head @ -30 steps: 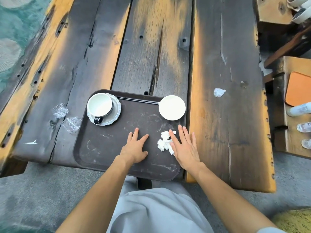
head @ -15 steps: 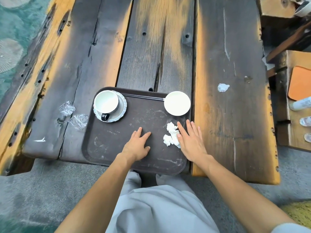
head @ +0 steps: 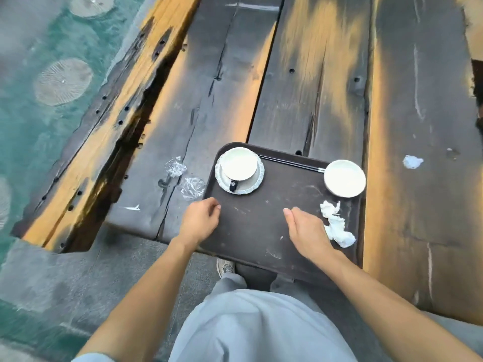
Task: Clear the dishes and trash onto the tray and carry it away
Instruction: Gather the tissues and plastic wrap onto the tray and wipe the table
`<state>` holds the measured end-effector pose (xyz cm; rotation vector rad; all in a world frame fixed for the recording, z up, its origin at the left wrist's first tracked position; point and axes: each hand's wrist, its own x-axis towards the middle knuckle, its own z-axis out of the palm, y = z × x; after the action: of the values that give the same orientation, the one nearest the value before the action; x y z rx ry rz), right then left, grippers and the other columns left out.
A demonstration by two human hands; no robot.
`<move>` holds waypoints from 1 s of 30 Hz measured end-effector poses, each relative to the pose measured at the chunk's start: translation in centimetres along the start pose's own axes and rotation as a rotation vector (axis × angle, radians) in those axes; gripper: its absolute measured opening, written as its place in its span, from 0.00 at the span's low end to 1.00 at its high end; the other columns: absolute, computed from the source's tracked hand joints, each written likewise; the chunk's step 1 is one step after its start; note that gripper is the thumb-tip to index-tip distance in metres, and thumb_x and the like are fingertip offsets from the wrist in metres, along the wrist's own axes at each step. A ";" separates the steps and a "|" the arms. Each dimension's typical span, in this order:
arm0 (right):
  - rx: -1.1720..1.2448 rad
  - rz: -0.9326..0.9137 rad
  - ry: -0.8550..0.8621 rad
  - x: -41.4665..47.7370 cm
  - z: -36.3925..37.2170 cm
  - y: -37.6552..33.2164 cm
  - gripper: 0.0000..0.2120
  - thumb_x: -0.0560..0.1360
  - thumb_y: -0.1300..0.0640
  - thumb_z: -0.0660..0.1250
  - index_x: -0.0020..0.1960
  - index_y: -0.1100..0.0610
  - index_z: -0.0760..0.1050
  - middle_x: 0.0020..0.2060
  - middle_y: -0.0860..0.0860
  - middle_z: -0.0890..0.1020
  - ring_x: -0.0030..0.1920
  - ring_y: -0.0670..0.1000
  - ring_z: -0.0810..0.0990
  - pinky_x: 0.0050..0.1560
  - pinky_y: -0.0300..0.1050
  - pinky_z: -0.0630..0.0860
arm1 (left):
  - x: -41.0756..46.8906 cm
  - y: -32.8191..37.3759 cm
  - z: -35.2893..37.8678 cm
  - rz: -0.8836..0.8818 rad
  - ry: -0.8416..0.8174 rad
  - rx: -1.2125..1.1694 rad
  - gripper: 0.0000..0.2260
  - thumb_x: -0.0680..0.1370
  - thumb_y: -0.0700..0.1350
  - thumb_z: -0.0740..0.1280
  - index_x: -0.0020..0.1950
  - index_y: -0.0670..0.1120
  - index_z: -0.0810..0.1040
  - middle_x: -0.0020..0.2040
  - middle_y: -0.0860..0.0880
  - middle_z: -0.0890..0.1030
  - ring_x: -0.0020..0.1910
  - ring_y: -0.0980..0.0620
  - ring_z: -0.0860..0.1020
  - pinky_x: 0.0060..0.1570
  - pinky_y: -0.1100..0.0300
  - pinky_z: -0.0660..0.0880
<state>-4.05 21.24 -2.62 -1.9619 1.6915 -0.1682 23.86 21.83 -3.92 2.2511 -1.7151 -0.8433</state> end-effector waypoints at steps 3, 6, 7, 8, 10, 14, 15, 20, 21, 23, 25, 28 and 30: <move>0.076 -0.094 -0.066 1.6 2.0 -5.1 0.14 0.84 0.54 0.54 0.43 0.59 0.69 0.36 0.54 0.76 0.37 0.59 0.75 0.41 0.53 0.72 | 0.9 -3.6 -2.9 -0.061 0.073 -0.015 0.09 0.78 0.49 0.65 0.48 0.47 0.82 0.38 0.46 0.85 0.43 0.42 0.82 0.43 0.53 0.75; 0.156 -0.173 -0.143 3.5 4.0 -9.5 0.09 0.80 0.64 0.58 0.58 0.59 0.73 0.52 0.55 0.78 0.51 0.56 0.79 0.54 0.50 0.74 | 2.5 -6.5 -5.4 -0.101 0.091 0.003 0.09 0.78 0.49 0.65 0.49 0.47 0.83 0.40 0.46 0.85 0.45 0.42 0.82 0.43 0.53 0.75; 0.154 -0.204 -0.159 4.4 4.7 -11.0 0.14 0.78 0.65 0.59 0.63 0.59 0.72 0.57 0.55 0.78 0.56 0.55 0.78 0.56 0.47 0.73 | 3.3 -7.5 -6.1 -0.101 0.092 0.000 0.09 0.78 0.49 0.65 0.51 0.47 0.83 0.43 0.46 0.85 0.47 0.42 0.82 0.44 0.52 0.76; 0.130 -0.225 -0.165 5.4 5.4 -12.4 0.18 0.78 0.65 0.60 0.67 0.60 0.71 0.60 0.55 0.77 0.58 0.55 0.78 0.58 0.46 0.72 | 4.2 -8.3 -6.8 -0.090 0.091 0.000 0.09 0.78 0.48 0.65 0.53 0.47 0.82 0.46 0.45 0.85 0.49 0.42 0.82 0.46 0.52 0.76; 0.067 -0.270 -0.154 7.3 6.5 -14.9 0.21 0.78 0.64 0.61 0.71 0.61 0.69 0.63 0.57 0.77 0.62 0.57 0.76 0.62 0.48 0.69 | 6.2 -9.5 -7.9 -0.063 0.068 0.020 0.12 0.78 0.47 0.65 0.59 0.45 0.80 0.54 0.44 0.84 0.54 0.40 0.80 0.51 0.50 0.77; -0.001 -0.317 -0.136 11.1 9.1 -18.2 0.24 0.76 0.66 0.63 0.72 0.65 0.67 0.68 0.61 0.75 0.67 0.60 0.74 0.69 0.49 0.66 | 10.1 -10.9 -9.2 -0.026 0.043 0.073 0.19 0.79 0.46 0.64 0.69 0.45 0.74 0.66 0.44 0.77 0.63 0.40 0.76 0.58 0.48 0.75; -0.026 -0.323 -0.143 11.8 9.6 -18.7 0.25 0.76 0.66 0.62 0.73 0.65 0.66 0.70 0.61 0.73 0.69 0.61 0.72 0.70 0.50 0.65 | 11.0 -11.1 -9.2 -0.017 0.036 0.077 0.20 0.79 0.46 0.64 0.71 0.46 0.72 0.68 0.45 0.75 0.65 0.40 0.74 0.60 0.48 0.74; -0.124 -0.314 -0.202 14.2 12.9 -19.6 0.30 0.79 0.60 0.64 0.78 0.61 0.59 0.77 0.59 0.63 0.75 0.60 0.62 0.75 0.50 0.59 | 14.7 -11.7 -8.2 -0.041 -0.154 0.120 0.30 0.77 0.43 0.63 0.79 0.52 0.59 0.78 0.43 0.59 0.68 0.38 0.71 0.59 0.46 0.74; -0.154 -0.326 -0.212 14.4 13.4 -19.7 0.31 0.79 0.60 0.64 0.78 0.60 0.58 0.77 0.59 0.62 0.76 0.60 0.61 0.75 0.51 0.60 | 15.1 -11.9 -7.9 -0.040 -0.190 0.128 0.31 0.77 0.43 0.63 0.79 0.54 0.58 0.78 0.43 0.58 0.67 0.37 0.72 0.58 0.46 0.74; -0.228 -0.351 -0.230 14.8 14.1 -19.6 0.33 0.77 0.61 0.65 0.79 0.57 0.56 0.78 0.57 0.60 0.76 0.61 0.60 0.72 0.55 0.65 | 15.5 -12.1 -7.5 -0.016 -0.215 0.161 0.28 0.78 0.44 0.63 0.77 0.57 0.61 0.72 0.44 0.64 0.62 0.38 0.75 0.54 0.47 0.75; -0.306 -0.372 -0.253 15.0 14.8 -19.6 0.37 0.75 0.63 0.67 0.80 0.55 0.55 0.78 0.56 0.60 0.75 0.60 0.61 0.68 0.55 0.68 | 15.2 -12.3 -7.2 -0.013 -0.194 0.203 0.24 0.77 0.44 0.64 0.73 0.55 0.67 0.64 0.44 0.69 0.56 0.38 0.77 0.50 0.48 0.75; -0.363 -0.374 -0.262 15.0 15.5 -19.8 0.39 0.74 0.64 0.68 0.79 0.54 0.55 0.74 0.53 0.67 0.69 0.59 0.68 0.64 0.52 0.69 | 14.3 -12.9 -6.9 -0.060 -0.135 0.170 0.19 0.77 0.43 0.64 0.68 0.53 0.73 0.59 0.44 0.73 0.53 0.38 0.78 0.46 0.52 0.72; -0.336 -0.345 -0.242 14.7 15.7 -19.9 0.38 0.74 0.63 0.69 0.79 0.56 0.56 0.68 0.54 0.73 0.64 0.59 0.72 0.63 0.52 0.69 | 13.6 -13.5 -6.8 -0.084 -0.098 0.116 0.17 0.77 0.44 0.65 0.65 0.54 0.74 0.57 0.45 0.77 0.54 0.39 0.78 0.44 0.55 0.70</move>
<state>23.23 13.57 -10.15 -2.4014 1.2811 0.2371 40.99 12.16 -9.07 2.4103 -1.7649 -0.9081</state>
